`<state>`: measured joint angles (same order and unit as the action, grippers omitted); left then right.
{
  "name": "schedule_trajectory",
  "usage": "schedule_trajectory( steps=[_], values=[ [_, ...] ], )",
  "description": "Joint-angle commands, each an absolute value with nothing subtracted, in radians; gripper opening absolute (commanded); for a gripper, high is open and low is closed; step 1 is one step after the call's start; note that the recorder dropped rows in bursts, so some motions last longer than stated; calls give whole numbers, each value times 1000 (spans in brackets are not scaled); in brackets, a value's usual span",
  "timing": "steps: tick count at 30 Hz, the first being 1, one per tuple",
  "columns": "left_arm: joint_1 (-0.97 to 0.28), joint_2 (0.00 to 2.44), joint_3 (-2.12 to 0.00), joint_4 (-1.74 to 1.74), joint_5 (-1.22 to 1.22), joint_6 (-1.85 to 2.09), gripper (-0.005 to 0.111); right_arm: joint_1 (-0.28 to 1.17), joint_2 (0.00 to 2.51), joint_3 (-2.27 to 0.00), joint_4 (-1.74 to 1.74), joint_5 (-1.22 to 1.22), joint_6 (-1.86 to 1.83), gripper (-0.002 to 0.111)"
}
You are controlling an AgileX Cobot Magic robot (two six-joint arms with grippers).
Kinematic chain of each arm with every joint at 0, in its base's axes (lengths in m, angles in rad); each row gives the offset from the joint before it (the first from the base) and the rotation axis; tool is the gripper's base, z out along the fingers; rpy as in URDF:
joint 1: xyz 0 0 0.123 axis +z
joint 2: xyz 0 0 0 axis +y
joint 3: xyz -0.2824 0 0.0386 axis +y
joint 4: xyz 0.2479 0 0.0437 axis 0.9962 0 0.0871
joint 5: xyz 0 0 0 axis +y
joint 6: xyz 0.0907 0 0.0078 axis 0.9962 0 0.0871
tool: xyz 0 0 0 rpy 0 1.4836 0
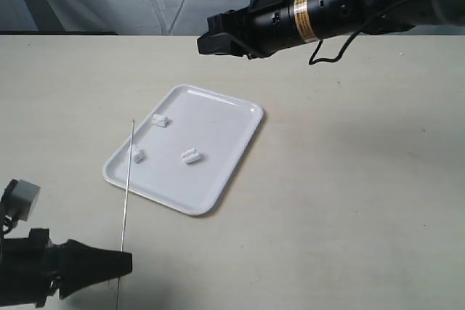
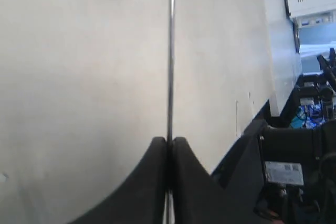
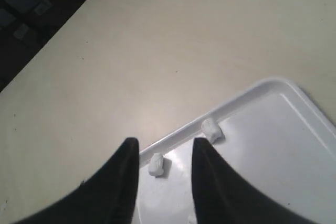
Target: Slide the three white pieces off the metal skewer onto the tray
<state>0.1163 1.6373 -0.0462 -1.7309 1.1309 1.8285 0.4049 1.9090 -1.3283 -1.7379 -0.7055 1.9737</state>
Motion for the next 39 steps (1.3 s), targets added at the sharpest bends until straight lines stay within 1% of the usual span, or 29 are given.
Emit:
schedule_trajectory(
  steps=[1,5,11,15,20,25,28,30,31,32,34,35,37,38,39],
  values=[
    [148,1640,-119,-1744,1081,1776,0,396,1819,-1263,-1744,-683,1887,22],
    [148,1640,-196,-1744,959,1618,0,396,1776,-1218,-1744,-624,1882,22],
    [148,1640,-387,-1744,973,1380,0,396,1773,-1211,-1744,-683,1884,22],
    [139,1640,-482,-1692,903,1261,0,396,1773,-1211,-1744,-689,1884,22],
    [63,1657,-560,-1648,787,1203,0,396,1773,-1211,-1744,-692,1884,22],
    [-28,1774,-612,-1651,780,1178,0,396,1773,-1211,-1744,-724,1908,22],
    [-53,1848,-636,-1664,794,1178,0,396,1773,-1211,-1744,-749,1910,22],
    [-53,1880,-651,-1662,820,1180,3,396,1773,-1211,-1744,-750,1910,22],
    [-53,1893,-658,-1662,838,1180,6,396,1773,-1211,-1744,-750,1910,22],
    [-53,1905,-670,-1672,838,1180,12,396,1773,-1211,-1744,-750,1910,22],
    [-53,1908,-684,-1678,827,1180,19,396,1773,-1211,-1744,-757,1910,22],
    [-53,1908,-691,-1670,829,1182,20,396,1773,-1211,-1744,-759,1910,22],
    [-51,1908,-693,-1663,829,1213,18,396,1767,-1211,-1744,-766,1887,22],
    [-50,1905,-693,-1647,827,1233,13,396,1756,-1211,-1744,-762,1873,22],
    [-50,1884,-693,-1603,806,1240,3,396,1734,-1211,-1744,-754,1858,22]
  ],
)
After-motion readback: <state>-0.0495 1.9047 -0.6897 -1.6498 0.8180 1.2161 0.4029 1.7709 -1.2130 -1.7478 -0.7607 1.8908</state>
